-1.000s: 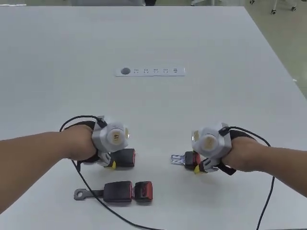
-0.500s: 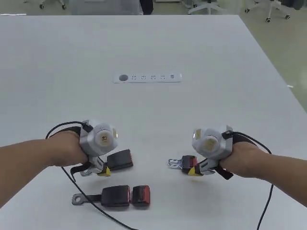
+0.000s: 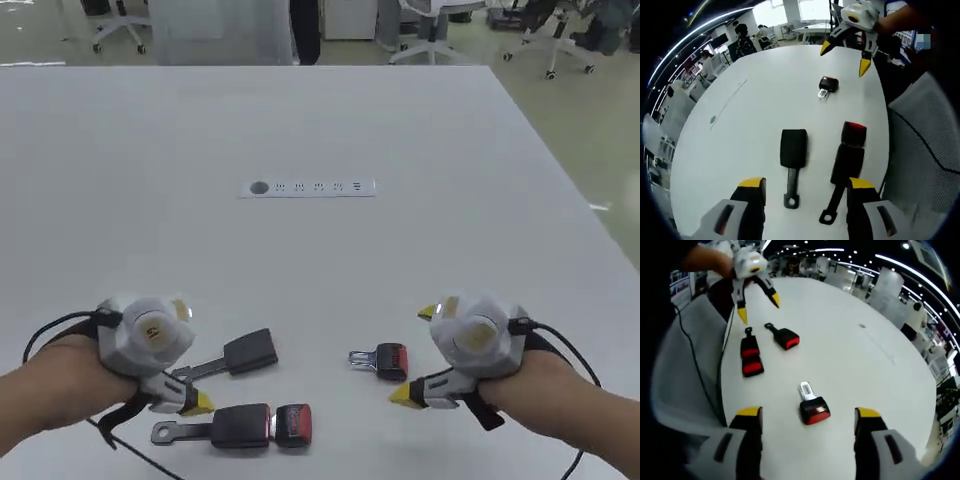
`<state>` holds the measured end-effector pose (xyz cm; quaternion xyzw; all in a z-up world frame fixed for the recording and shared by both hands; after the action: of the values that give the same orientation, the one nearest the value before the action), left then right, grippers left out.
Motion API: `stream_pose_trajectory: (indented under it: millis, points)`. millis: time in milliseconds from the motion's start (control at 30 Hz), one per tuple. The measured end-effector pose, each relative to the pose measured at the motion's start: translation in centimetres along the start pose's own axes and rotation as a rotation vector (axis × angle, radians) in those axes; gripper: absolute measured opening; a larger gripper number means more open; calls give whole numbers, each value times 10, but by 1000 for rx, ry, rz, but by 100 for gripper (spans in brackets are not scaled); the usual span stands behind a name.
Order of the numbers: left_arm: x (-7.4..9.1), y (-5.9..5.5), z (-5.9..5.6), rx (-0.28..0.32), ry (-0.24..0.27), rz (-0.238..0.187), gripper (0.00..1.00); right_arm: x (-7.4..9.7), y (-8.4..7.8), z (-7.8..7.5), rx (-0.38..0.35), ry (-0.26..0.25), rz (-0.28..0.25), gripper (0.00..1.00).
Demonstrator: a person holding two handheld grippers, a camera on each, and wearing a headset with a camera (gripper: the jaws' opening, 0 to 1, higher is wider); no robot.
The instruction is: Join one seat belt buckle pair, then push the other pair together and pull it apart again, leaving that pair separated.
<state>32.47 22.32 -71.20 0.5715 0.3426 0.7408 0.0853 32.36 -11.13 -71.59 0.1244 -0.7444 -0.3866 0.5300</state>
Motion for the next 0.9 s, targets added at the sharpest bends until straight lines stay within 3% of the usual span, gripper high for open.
stream_pose_trajectory:
  millis: [233, 500, 700, 900]
  points:
    - [25, -19, -20, 89, 71, -34, 72, 23, -8, 15, -69, -48, -31, 77]
    - [46, -43, -46, 164, 151, -52, 81, 34, -11, 32, -71, -61, -51, 81]
    - [58, -64, -61, 212, 171, -50, 89, 39, -12, 40, -80, -82, -72, 89]
    - [60, -74, -70, 254, 189, -64, 100, 38, -16, 50, -92, -84, -80, 100]
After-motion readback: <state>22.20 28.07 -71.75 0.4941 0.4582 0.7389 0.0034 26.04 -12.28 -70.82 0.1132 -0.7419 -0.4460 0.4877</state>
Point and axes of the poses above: the centre of the closed fingertips' face, and the gripper's own axes: x roughly backward along the fingers, z roughly to its left, y roughly out of its top, the point moved 8 cm from there along x, roughly backward along the fingers, and after that the axes turned 7 degrees about -z, right-handed, at the moved point
